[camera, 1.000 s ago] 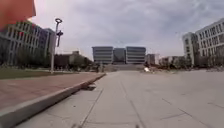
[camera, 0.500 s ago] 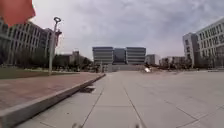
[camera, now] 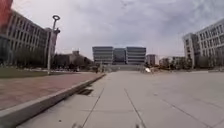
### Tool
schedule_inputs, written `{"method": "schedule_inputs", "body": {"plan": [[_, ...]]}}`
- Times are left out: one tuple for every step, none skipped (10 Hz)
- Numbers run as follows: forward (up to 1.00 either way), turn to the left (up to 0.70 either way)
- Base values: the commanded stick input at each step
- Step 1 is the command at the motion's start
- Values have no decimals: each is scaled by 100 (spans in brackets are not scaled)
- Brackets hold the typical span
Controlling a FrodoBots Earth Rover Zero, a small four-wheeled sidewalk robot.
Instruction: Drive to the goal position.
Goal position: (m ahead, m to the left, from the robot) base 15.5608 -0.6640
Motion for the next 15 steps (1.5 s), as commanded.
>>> {"method": "schedule_inputs", "body": {"plan": [[45,0],[45,0],[45,0],[45,0],[45,0],[45,0],[45,0],[45,0],[45,0],[45,0],[45,0],[45,0],[45,0],[45,0],[45,0]]}}
